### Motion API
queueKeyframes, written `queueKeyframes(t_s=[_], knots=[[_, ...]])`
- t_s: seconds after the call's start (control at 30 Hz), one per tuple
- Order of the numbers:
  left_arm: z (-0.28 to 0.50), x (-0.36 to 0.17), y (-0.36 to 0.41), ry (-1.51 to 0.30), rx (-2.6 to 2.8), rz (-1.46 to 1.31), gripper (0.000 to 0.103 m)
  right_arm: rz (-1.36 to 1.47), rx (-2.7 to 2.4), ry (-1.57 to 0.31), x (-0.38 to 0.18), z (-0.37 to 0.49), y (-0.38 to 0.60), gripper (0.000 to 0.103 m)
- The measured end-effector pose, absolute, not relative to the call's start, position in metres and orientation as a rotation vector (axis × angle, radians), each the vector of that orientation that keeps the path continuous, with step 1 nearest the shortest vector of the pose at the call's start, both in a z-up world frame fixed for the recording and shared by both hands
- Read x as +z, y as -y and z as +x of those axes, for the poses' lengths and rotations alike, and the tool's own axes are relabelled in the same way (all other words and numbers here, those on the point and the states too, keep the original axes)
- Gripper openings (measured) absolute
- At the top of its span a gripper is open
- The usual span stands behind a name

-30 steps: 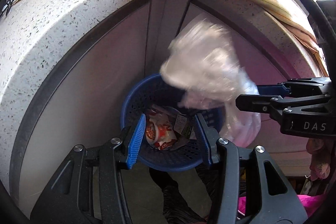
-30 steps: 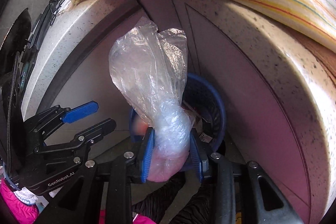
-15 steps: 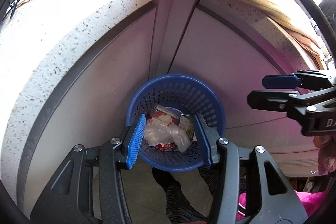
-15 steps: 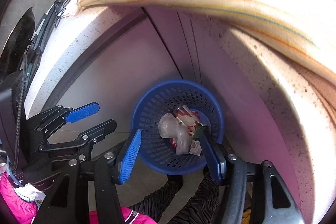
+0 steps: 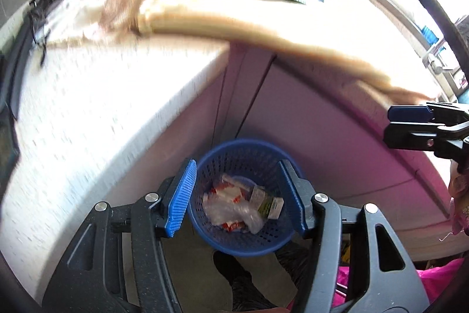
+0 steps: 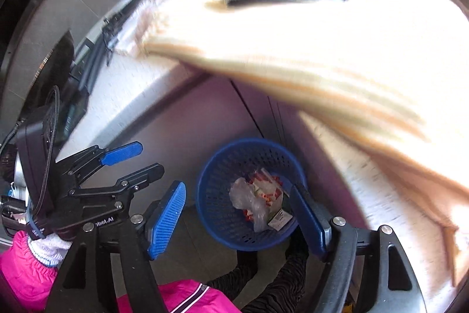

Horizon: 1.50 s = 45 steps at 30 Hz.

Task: Collect trash
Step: 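Move both tools back up over the towel, then grasp the toothpaste tube with the left tool while the right tool grasps the orange peel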

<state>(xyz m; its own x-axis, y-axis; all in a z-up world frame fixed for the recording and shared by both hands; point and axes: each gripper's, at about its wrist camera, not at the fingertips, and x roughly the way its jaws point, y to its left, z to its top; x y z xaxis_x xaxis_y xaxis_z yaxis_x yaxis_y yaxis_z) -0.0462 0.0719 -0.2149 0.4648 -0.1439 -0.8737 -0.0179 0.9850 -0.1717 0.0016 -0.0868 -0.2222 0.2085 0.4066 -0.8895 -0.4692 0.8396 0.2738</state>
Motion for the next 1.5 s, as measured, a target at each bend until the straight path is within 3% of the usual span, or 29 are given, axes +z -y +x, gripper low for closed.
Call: queueKeyframes(t_s=[0.4,0.67,1.5], knots=[[0.005,-0.148,-0.068,-0.937,-0.073,-0.184,0.058,-0.008,0.594,-1.062,-0.152,0.044,0.122,0.086],[0.053,-0.130,-0.057,-0.890,-0.064,-0.186,0.058,0.009,0.571,-1.000,-0.127,0.095,0.148,0.086],[0.138,-0.180,-0.073,-1.021,0.062,-0.429,0.058,-0.025,0.602,-0.976,-0.135,0.253,0.134,0.086]])
